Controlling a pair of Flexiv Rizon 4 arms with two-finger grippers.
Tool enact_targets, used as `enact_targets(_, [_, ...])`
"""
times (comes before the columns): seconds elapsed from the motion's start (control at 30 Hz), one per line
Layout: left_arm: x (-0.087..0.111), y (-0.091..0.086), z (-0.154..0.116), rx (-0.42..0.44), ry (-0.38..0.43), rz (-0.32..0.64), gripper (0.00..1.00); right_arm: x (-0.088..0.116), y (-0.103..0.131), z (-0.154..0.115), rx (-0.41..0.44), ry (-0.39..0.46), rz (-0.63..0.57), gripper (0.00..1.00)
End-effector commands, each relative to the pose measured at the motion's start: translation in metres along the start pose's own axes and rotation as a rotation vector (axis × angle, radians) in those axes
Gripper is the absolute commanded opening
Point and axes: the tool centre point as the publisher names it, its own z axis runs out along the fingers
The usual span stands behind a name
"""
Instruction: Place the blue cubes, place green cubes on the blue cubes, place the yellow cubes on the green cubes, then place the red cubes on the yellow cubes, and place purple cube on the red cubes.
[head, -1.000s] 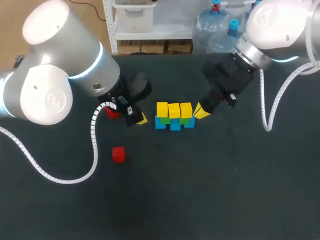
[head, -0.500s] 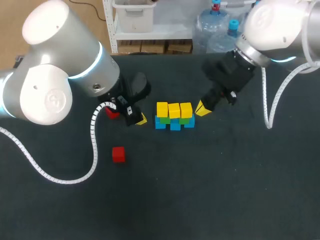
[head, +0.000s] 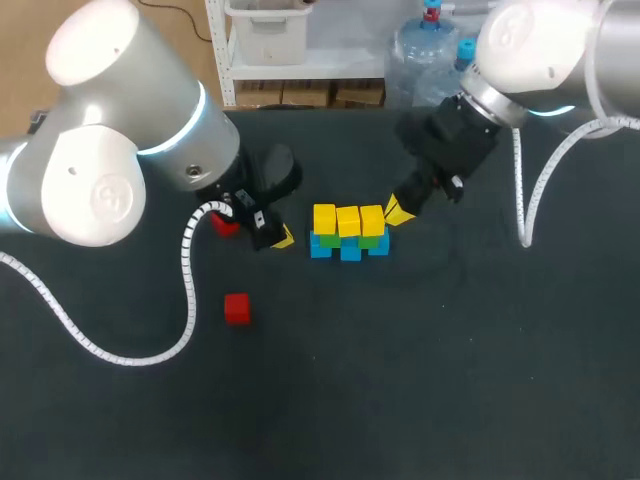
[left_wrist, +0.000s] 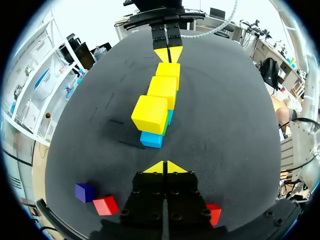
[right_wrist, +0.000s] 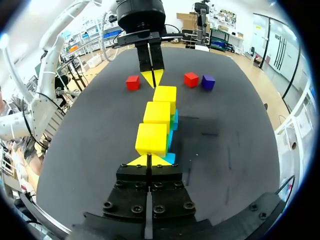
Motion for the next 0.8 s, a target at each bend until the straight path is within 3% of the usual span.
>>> enact_targets(0.03, [0.0001,0.002,0.0006,0.005,-0.001,0.001,0.0,-0.0011,-0.0024,0.0017,-0.009,-0.005,-0.003,0.0])
enact_targets(0.8, [0.002,0.0019,0.0013,0.004,-0.005,-0.002,0.0,0.0061,0.0022,-0.006,0.017,-0.002,0.019,0.0])
